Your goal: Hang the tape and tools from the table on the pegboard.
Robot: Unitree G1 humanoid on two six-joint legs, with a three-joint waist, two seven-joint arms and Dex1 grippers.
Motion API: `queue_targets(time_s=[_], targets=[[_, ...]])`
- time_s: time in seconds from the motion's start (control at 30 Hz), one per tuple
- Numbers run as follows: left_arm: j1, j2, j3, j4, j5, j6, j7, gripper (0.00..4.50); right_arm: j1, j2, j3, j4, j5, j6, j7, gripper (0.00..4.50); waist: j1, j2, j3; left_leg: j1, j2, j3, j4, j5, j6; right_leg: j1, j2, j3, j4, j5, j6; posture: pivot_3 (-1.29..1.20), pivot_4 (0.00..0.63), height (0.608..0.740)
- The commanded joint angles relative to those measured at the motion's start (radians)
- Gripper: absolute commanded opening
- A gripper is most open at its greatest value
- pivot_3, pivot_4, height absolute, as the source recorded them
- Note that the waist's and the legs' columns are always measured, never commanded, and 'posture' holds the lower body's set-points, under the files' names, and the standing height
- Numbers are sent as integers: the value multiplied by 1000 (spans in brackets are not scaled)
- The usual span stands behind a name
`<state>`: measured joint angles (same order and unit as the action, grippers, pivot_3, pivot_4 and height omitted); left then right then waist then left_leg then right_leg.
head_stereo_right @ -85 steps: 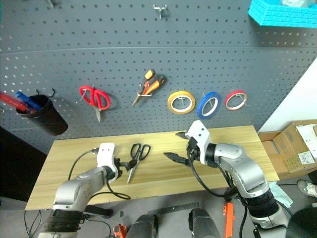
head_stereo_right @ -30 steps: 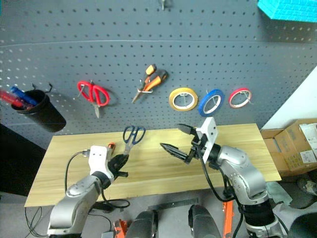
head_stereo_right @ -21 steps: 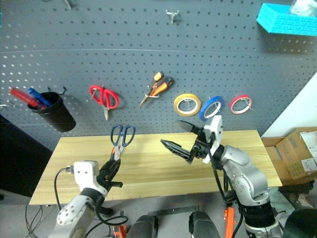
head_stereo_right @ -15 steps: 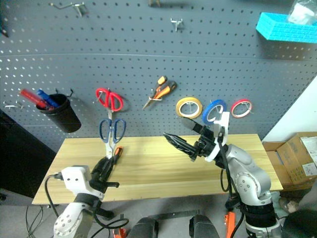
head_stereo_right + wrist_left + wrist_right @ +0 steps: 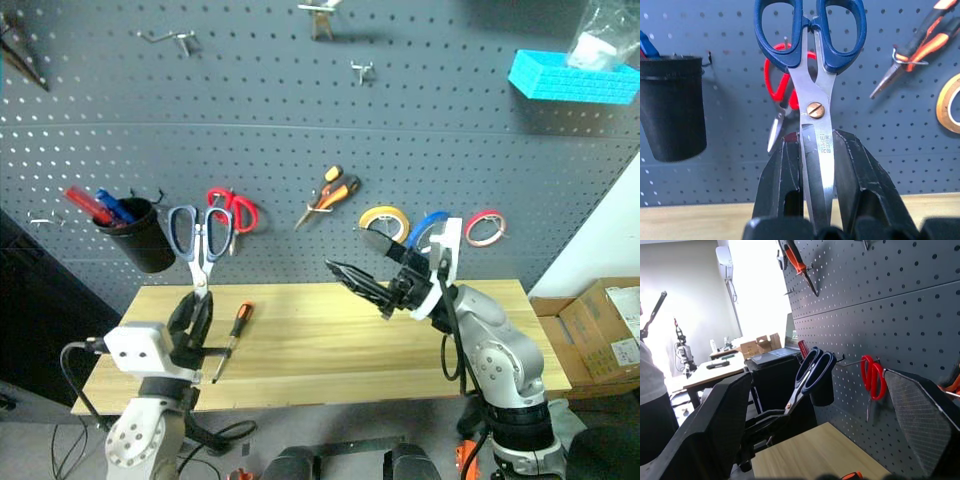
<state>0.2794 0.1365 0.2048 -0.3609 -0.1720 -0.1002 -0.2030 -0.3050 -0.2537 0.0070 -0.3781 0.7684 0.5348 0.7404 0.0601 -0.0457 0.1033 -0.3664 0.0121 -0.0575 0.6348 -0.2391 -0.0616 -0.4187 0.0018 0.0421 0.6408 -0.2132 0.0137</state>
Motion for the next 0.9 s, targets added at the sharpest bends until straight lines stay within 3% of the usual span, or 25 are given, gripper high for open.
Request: queue_targets(time_s=[0.03,0.9], targets=[[-62,29,23,29,-9,-22,-5,514,-30,3,-4,-4,3,-23,1,4500,3,0,-2,0,0,0,0,0,0,0,0,0,0,0,0,248,0,740],[-186,72,36,168,-112,61,-70,514,-37,15,-4,-34,6,-20,-93,4500,12,2,-17,2,0,0,-1,0,1,1,1,1,2,0,0,204,13,740]])
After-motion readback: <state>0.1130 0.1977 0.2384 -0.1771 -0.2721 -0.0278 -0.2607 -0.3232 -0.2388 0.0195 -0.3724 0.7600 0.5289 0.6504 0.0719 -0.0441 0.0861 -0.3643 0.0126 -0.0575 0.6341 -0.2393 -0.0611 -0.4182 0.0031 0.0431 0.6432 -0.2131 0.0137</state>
